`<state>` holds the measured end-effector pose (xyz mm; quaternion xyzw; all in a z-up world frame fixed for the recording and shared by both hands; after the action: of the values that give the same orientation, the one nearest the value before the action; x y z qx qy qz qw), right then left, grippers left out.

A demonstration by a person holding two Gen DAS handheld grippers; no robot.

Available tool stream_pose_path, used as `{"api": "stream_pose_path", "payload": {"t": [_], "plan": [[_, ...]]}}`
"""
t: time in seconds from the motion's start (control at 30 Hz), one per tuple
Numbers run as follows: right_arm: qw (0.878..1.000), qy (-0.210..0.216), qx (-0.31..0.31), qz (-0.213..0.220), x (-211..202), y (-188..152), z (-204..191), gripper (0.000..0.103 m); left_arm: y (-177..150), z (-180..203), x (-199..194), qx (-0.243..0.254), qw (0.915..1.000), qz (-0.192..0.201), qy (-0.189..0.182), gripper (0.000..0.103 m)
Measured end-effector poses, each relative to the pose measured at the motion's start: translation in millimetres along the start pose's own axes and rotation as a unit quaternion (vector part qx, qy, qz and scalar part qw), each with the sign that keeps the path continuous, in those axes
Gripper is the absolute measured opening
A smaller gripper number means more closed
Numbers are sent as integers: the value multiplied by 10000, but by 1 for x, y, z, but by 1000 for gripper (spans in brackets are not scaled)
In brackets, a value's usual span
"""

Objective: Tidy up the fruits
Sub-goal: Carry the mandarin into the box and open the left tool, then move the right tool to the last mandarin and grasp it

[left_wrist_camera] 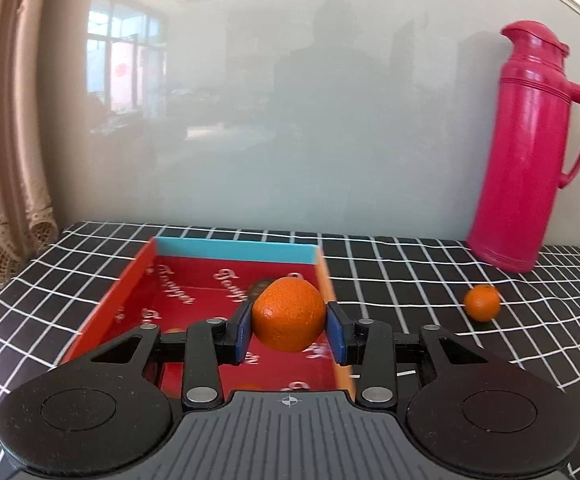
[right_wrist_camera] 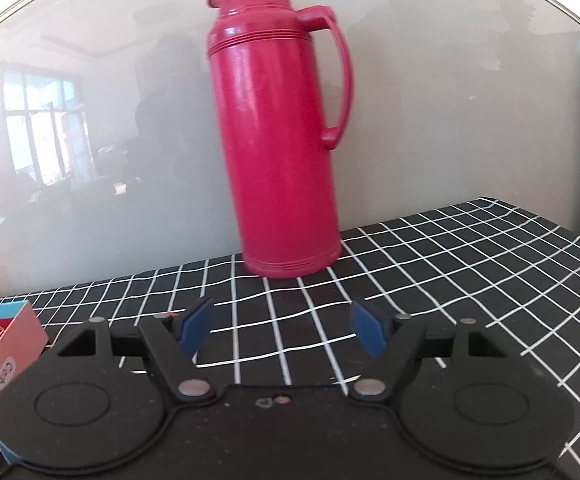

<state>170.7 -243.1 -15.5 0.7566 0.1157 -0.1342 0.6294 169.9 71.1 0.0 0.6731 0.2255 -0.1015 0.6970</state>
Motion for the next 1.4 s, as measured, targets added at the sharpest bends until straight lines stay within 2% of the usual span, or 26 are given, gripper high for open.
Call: {"api": "stream_pose_path", "payload": {"t": [0.4,0.73,0.8,0.83,0.87,1.13,1.4], "plan": [[9995,281,-118,3,1,-3,-41,74,-7,-47,5,-213,9989,-115,403,39],[9990,386,-240,-46,4,-11,-64,74,-10,-69,7,-406,9977,-98,542,40],[9988,400,-264,-45,4,-12,-68,77,-9,-73,4,-459,9975,-41,537,58],[9988,406,-278,-39,4,-12,-69,78,-9,-74,2,-469,9971,17,593,78],[9987,408,-297,-26,4,-12,-70,79,-8,-75,-1,-458,9968,105,648,87],[9977,468,-473,-93,8,-15,-75,81,-1,-87,-11,-743,9938,408,722,94],[9949,484,-871,-174,17,-19,-85,80,-1,-103,-8,-715,9916,457,978,95]]}}
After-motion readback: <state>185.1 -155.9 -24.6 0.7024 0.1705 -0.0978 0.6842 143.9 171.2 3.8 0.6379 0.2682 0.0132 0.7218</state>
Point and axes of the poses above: each gripper's, at about its wrist camera, not at the fingertips, and x roughly the way its jaws point, z to its right, y to its top, the point moved 3 cm from there along x, roughly the way its jaws point, and after that the axes turned 4 degrees about y, right-handed, at the moved point
